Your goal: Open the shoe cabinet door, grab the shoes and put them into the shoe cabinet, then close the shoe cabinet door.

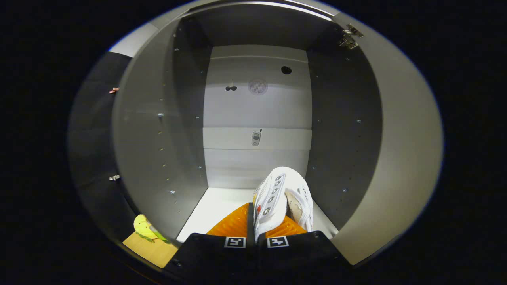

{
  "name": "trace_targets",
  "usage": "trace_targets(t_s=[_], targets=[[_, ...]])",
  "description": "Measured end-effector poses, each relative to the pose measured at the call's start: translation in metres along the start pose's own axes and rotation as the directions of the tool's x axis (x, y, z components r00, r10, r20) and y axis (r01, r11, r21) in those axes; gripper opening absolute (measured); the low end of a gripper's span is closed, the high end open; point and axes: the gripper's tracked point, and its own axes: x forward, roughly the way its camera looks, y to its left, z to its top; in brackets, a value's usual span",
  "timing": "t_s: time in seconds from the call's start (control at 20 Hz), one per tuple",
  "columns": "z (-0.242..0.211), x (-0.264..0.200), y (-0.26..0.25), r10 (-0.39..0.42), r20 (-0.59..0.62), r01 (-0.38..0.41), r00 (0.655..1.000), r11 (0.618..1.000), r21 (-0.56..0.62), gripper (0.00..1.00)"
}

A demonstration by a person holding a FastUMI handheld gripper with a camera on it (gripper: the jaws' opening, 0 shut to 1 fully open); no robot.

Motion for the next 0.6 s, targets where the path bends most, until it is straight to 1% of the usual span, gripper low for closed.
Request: trace_targets(t_s=[0.15,0.3,0.4,0.6], targets=[[-0.006,0.049,-0.007,0.001,-0.006,-0.001,1.000,1.000,0.001,0.04],[-0.027,0.091,-0.014,-0.001,-0.048,0.002,0.999,1.000,0.021,0.04],[-0.039,0.107,-0.014,0.010,-0.069,-0.007,0.998,1.000,0.030,0.04],[-0.043,0.124,0.001,0.053,-0.060,-0.052,0.997,0.999,0.007,0.04]])
